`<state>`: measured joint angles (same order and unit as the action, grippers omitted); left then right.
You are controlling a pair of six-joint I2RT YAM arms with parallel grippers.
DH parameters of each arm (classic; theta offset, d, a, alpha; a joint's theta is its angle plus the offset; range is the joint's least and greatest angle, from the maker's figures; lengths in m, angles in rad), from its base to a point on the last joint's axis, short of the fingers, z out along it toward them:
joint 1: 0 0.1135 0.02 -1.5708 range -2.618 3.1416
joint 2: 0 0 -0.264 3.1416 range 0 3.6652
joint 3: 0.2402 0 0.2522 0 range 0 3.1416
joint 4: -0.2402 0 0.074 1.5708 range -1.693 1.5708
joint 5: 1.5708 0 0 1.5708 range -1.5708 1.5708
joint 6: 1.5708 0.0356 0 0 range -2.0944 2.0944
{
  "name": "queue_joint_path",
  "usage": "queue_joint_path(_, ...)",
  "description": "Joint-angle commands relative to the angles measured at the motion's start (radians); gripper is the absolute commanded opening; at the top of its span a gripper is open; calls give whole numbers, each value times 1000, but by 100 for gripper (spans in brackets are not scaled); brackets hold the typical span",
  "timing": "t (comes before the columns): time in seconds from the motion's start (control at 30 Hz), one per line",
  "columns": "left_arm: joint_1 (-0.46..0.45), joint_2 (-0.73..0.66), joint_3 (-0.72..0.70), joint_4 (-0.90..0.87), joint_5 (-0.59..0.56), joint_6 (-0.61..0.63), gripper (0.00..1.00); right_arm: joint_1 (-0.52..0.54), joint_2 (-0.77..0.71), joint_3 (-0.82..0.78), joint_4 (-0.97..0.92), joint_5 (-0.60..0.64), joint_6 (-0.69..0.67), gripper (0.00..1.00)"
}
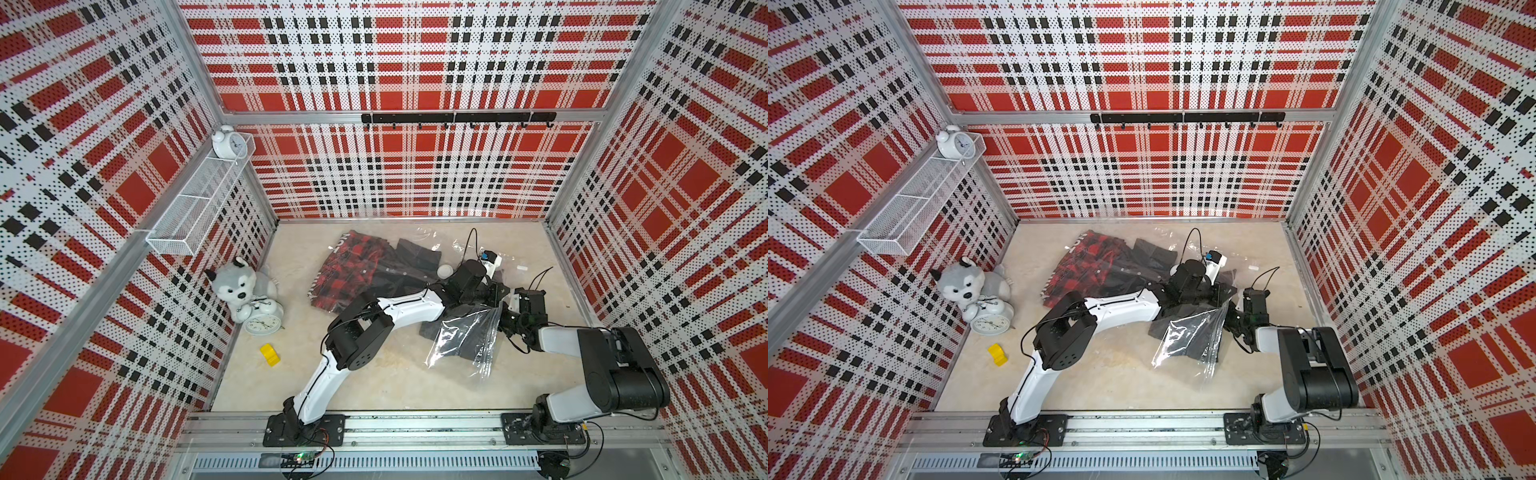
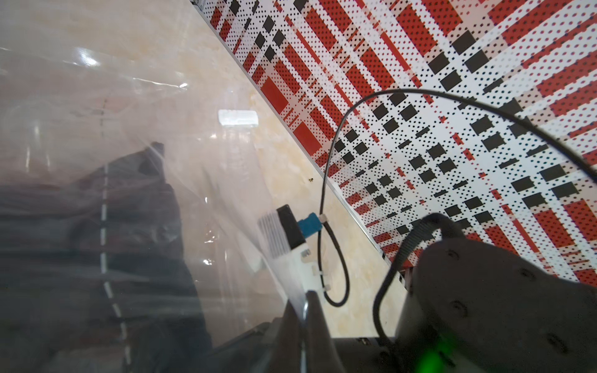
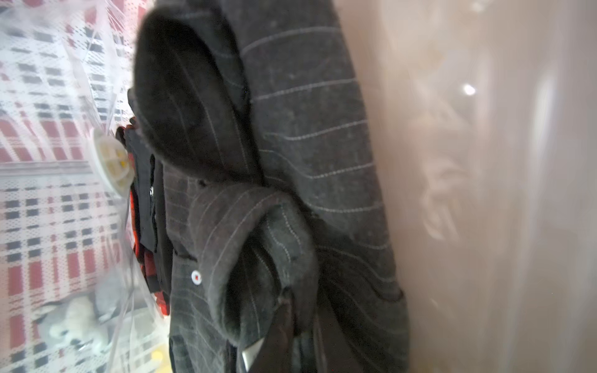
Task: Place the folded shirt into the vacuum bag
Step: Place the shirt in the vacuum bag.
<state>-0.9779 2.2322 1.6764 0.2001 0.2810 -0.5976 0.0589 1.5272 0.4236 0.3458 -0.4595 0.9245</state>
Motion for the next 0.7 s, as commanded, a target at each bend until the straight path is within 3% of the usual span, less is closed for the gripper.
queue_joint_path(0.0, -27, -28, 37, 23, 27, 4, 0, 30, 52, 37, 117, -28, 49, 13)
queue_joint_path(0.07, -27, -28, 37, 19, 21, 7, 0, 34, 58, 43, 124, -37, 51, 15)
queue_joint_path(0.13, -25, -29, 35, 13, 14, 10, 0, 32, 20, 34, 86, -27, 35, 25)
queue_joint_path(0.47, -4, -47, -1, 40, 4, 8, 0, 15, -384, -27, -367, 106, -137, 70)
queue_joint_path(0.67, -2, -40, -1, 50, 7, 5, 0, 10, -505, -64, -515, 95, -195, 85)
